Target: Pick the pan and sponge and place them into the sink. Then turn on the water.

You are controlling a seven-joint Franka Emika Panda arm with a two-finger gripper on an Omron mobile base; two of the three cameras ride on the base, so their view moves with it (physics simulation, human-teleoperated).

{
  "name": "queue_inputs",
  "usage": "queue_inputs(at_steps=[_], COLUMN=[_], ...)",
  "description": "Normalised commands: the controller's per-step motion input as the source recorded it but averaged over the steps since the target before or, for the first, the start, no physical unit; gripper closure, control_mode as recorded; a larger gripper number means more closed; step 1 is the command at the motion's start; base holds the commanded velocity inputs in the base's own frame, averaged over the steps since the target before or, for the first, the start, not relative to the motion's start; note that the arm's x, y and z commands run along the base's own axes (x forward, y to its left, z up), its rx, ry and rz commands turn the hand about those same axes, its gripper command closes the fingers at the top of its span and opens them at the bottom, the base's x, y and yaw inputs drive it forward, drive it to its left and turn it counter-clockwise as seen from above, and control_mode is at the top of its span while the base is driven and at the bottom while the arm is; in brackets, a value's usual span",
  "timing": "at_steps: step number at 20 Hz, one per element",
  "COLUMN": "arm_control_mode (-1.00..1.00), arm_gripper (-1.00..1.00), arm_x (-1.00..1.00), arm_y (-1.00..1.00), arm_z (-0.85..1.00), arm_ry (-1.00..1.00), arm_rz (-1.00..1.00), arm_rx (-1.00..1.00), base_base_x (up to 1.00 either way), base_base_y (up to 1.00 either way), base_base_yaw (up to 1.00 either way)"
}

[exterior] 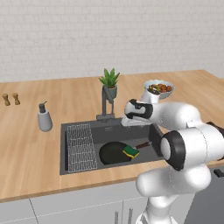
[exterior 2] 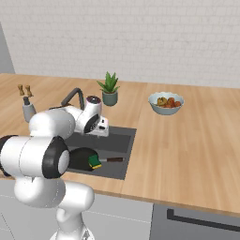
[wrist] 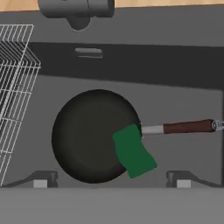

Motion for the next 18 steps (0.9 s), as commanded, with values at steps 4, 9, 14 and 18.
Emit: queue_inputs(at_steps=[4,9,14,18], arm_control_mode=[-1.0,-1.0,-1.0,-1.0], arm_gripper=[-1.0,-1.0,-1.0,-1.0], arm_x=[0.0,0.0,0.03,0.18], arm_y=[-0.2,-0.31,0.09,0.32], arm_z=[0.77,0.23,0.0,0.07], arm_ry=[0.0,0.0,0.0,-0.04], arm_rz=[-0.12,-0.04,0.0,-0.05], arm_rx=[0.06,0.09,0.05,0.27], base_base_x=[0.0,0.0,0.0,0.0], base_base_y=[0.0,0.0,0.0,0.0], base_base_yaw=[0.0,0.0,0.0,0.0])
